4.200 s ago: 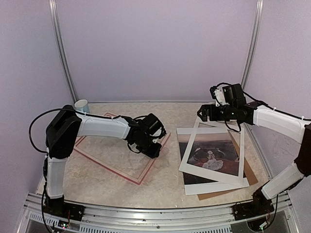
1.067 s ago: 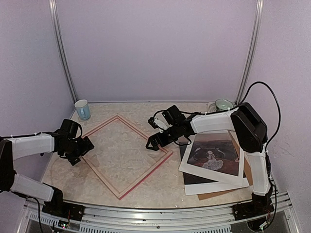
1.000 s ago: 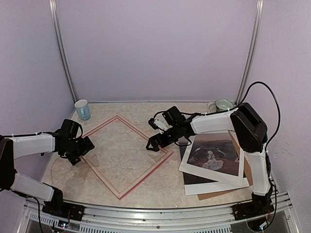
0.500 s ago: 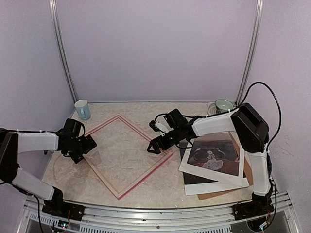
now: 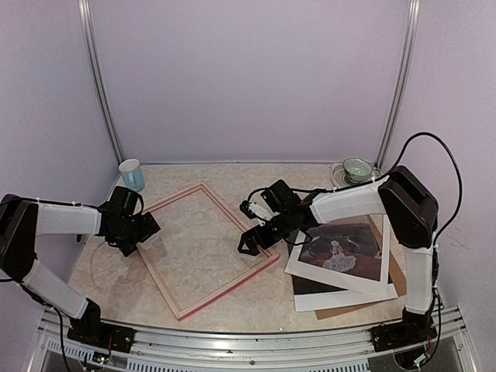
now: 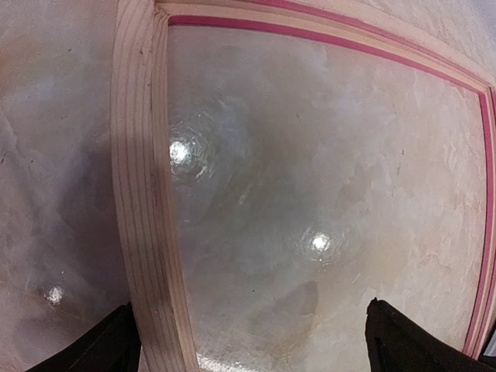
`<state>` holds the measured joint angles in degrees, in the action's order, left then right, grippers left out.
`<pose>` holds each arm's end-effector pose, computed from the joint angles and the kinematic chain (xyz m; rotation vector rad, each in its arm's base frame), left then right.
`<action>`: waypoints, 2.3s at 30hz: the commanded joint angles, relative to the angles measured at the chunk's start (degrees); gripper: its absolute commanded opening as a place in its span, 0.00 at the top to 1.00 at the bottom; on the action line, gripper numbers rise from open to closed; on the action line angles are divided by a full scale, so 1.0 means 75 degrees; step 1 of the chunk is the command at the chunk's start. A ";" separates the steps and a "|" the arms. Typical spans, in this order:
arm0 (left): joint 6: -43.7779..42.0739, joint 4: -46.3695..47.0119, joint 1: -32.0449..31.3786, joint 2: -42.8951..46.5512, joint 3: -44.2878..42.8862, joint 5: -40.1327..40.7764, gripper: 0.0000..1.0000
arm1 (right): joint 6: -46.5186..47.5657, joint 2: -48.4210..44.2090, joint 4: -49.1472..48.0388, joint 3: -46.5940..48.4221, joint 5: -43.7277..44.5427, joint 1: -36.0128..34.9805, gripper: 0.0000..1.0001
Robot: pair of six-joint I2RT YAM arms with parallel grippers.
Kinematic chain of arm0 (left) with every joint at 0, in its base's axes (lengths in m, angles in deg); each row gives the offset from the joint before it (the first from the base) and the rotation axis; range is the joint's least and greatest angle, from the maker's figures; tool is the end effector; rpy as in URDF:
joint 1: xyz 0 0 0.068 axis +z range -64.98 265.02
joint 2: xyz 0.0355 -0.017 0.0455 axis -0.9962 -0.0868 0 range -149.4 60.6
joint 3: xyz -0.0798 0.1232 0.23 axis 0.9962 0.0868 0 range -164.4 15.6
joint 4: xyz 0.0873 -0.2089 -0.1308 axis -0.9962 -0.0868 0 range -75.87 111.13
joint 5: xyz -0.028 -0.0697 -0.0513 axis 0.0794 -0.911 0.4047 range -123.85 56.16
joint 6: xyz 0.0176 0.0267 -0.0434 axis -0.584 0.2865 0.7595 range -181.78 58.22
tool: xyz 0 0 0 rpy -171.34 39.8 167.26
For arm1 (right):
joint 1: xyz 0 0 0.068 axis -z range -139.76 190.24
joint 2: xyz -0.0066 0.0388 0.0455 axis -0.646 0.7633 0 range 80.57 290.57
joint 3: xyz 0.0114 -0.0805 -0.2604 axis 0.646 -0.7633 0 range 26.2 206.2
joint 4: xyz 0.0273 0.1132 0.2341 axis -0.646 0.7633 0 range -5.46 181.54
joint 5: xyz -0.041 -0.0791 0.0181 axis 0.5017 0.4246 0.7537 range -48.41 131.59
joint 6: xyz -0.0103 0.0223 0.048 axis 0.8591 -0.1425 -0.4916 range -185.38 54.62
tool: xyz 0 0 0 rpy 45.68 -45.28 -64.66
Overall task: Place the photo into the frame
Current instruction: Rotate the frame body at the center of the board.
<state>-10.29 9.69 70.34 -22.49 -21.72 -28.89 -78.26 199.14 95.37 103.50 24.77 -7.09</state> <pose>0.2537 -0.0633 0.1499 -0.8515 2.4543 -0.3230 0.2882 0.3279 0.1435 -0.8972 2.4476 0.7813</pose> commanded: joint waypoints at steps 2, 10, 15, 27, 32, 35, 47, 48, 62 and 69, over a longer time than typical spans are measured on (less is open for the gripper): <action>0.0097 0.0469 -0.0163 -0.0248 -0.0516 -0.0364 0.01 | -0.0034 -0.0310 0.0042 -0.0117 -0.0362 -0.0509 0.01; -0.0103 0.0313 -0.0119 -0.0680 -0.1184 -0.0324 0.01 | -0.0212 -0.0392 0.0015 -0.0166 -0.0102 -0.0630 0.01; -0.0074 0.0298 -0.0088 -0.1199 -0.1611 -0.0536 0.01 | -0.0261 -0.0349 -0.0014 -0.0152 0.0002 -0.0629 0.01; -0.0226 0.0145 0.0056 -0.2823 -0.3139 -0.0881 0.01 | -0.0356 -0.0114 0.0064 0.0291 0.0137 -0.0633 0.01; -0.0252 0.0074 0.0037 -0.3345 -0.3752 -0.0949 0.01 | -0.0349 -0.0080 0.0074 0.0391 0.0228 -0.0631 0.01; -0.0293 -0.0047 0.0053 -0.3584 -0.4109 -0.0908 0.01 | -0.0345 0.0012 0.0083 0.0509 0.0246 -0.0638 0.01; -0.0399 -0.0112 -0.0003 -0.4172 -0.4654 -0.1222 0.01 | -0.0376 0.0047 0.0466 0.0842 0.0859 -0.0627 0.01; -0.0396 -0.0090 -0.0040 -0.4161 -0.4615 -0.1211 0.01 | -0.0391 0.0012 0.0472 0.0798 0.0864 -0.0630 0.01; -0.0577 -0.0197 -0.0113 -0.4335 -0.5081 -0.0874 0.01 | -0.0448 -0.0172 0.0489 0.0644 0.1003 -0.0627 0.01; -0.0541 -0.0318 -0.0056 -0.4311 -0.5098 -0.0804 0.01 | -0.0351 -0.0383 0.1007 0.0868 0.1528 -0.0573 0.01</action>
<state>-14.64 8.57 71.24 -54.23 -58.68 -32.35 -81.83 199.38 103.22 107.39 34.34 -10.39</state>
